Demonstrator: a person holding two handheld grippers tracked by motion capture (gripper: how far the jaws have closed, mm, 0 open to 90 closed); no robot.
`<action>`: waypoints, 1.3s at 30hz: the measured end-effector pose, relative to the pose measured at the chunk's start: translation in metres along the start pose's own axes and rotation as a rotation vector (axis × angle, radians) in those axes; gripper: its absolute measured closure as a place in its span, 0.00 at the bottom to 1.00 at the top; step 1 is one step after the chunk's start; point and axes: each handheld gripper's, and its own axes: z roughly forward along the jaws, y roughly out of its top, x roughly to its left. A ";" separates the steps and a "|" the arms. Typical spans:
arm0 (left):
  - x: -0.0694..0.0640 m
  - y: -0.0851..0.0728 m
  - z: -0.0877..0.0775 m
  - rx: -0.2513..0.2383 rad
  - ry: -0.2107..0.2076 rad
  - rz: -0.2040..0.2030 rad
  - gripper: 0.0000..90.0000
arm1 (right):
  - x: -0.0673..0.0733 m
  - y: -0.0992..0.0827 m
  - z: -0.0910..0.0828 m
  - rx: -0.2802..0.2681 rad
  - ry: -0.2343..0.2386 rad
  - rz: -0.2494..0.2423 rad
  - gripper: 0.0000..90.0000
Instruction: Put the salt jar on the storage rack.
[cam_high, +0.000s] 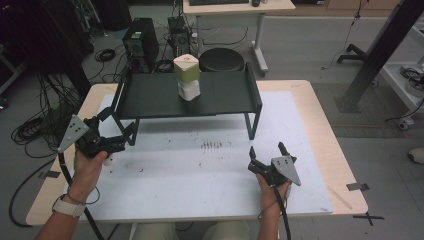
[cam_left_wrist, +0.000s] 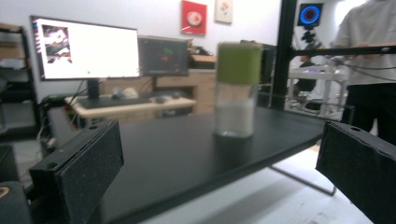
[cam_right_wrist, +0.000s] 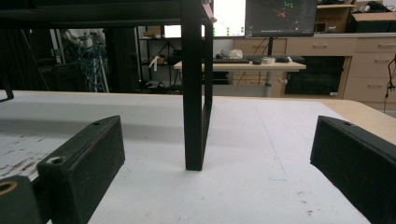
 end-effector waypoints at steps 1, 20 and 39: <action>0.001 -0.002 -0.001 0.003 0.007 -0.002 0.01 | 0.000 0.000 0.000 0.001 0.000 0.000 0.03; 0.024 -0.061 -0.013 0.096 0.164 -0.004 0.01 | 0.000 0.000 0.000 -0.001 -0.002 0.000 0.04; 0.023 -0.086 -0.013 0.170 0.203 0.016 0.02 | 0.000 0.000 0.000 -0.003 -0.002 -0.002 0.04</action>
